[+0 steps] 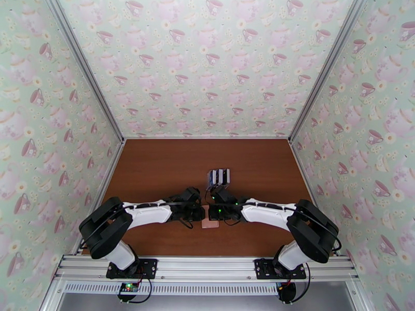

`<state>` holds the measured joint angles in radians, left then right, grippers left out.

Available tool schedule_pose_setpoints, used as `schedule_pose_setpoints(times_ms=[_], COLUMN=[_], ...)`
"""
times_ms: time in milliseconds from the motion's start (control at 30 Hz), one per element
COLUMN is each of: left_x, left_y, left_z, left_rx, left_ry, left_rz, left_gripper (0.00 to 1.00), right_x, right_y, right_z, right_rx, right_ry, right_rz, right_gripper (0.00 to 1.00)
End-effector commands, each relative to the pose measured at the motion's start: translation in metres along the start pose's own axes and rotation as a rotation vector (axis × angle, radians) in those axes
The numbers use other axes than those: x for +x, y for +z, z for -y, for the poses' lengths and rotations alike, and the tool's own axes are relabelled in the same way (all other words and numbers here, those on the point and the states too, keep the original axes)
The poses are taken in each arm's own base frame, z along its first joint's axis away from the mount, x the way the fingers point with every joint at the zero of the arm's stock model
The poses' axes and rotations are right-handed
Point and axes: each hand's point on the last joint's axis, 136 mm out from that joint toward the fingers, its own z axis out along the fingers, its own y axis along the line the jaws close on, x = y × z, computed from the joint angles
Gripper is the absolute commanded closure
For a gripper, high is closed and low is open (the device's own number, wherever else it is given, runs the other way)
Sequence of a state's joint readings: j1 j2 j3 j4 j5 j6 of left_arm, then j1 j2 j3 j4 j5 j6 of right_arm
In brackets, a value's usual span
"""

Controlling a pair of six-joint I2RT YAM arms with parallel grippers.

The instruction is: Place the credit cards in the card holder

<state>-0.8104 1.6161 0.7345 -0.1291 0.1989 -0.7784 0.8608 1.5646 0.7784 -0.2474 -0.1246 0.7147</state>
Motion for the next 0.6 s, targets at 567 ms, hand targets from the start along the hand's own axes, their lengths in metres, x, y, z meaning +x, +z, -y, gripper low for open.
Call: schedule_pose_setpoints(times_ms=[567], left_x=[0.004], left_y=[0.000], left_z=[-0.014], left_rx=[-0.033], left_ry=[-0.013], left_rz=[-0.018], left_gripper=[0.78], right_x=[0.025], right_y=[0.014], right_z=[0.048], right_rx=[0.177], right_ry=[0.041], right_rz=[-0.091], right_gripper=[1.00])
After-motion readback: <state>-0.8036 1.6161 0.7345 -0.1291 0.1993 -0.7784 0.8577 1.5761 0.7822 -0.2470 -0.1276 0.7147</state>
